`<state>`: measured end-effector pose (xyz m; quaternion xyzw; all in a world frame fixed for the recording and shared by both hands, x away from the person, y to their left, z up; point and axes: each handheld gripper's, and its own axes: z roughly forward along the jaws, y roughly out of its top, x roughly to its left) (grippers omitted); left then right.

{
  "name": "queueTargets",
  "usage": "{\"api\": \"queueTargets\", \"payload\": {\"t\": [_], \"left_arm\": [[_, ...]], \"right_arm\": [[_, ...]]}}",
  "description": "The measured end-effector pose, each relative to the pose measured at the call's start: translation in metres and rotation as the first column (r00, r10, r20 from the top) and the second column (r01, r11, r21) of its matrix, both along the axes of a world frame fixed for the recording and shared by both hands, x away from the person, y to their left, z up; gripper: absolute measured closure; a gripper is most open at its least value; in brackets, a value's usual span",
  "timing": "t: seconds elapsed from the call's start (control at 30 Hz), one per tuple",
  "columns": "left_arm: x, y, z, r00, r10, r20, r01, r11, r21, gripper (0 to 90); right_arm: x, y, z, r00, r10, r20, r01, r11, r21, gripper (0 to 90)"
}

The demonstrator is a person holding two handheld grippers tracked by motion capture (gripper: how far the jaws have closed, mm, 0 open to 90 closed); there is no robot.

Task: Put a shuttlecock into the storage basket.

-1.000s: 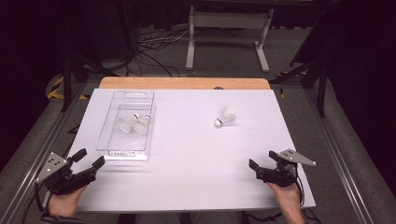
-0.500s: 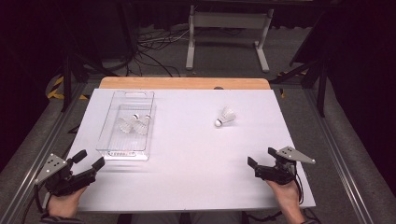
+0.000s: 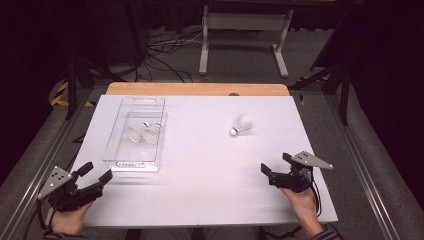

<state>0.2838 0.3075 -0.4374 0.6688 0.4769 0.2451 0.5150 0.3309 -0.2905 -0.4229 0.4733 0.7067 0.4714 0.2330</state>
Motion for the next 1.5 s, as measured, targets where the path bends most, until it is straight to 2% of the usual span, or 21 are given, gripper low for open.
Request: {"api": "queueTargets", "payload": {"t": [0.53, 1.5], "left_arm": [[0.001, 0.000, -0.001, 1.0000, -0.006, 0.000, 0.006, 1.0000, 0.001, 23.1], [0.002, 0.001, -0.001, 1.0000, -0.006, 0.000, 0.006, 0.9999, -0.011, 23.2]], "right_arm": [[0.025, 0.017, 0.010, 0.9991, 0.032, 0.028, -0.032, 0.999, -0.001, 4.3], [0.077, 0.035, 0.020, 0.9991, 0.021, 0.036, -0.020, 0.999, -0.036, 4.2]]}}
